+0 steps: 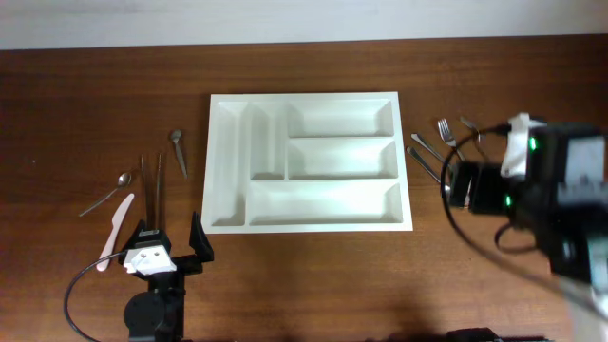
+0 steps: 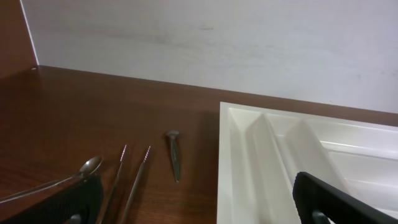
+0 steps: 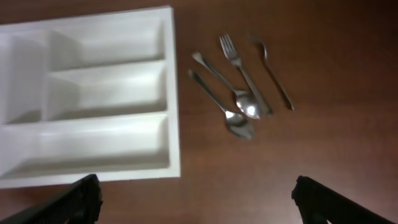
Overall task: Pack container
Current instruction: 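Move the right gripper over the cutlery on the right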
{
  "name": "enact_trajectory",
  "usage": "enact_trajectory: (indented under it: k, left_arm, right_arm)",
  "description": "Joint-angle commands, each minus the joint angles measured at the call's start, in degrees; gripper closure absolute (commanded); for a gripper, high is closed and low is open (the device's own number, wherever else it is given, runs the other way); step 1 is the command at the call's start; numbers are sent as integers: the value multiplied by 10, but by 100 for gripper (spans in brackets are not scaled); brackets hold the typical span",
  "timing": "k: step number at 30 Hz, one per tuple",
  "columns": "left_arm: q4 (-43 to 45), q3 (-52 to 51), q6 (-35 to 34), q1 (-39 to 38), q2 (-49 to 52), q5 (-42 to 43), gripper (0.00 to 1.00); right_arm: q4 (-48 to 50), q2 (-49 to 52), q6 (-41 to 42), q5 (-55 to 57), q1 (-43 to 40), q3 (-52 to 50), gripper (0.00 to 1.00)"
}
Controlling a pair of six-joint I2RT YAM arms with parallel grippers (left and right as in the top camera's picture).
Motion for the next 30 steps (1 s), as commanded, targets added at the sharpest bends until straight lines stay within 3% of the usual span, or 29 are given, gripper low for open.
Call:
enact_trajectory:
  k: [1,6,11,20,23,30]
  left_arm:
    - [1,-4,9,2,-5,6,1]
    - [1,-4,9,2,-5,6,1]
    - [1,-4,9,2,-5,6,1]
    - [1,-4,9,2,-5,6,1]
    - [1,-4,9,2,-5,6,1]
    - [1,-4,9,2,-5,6,1]
  right_arm:
    - [-1,78,-23,-56,-59,17,1]
    - [14,176,-31,-163,-137,17,1]
    - [76,263,-31,-190,-184,17,1]
    - [283,370,-88,-138,-222,17,1]
    - [323,411,-144,-79,-222,17,5]
    - [350,477,-128,-75,-229,17,9]
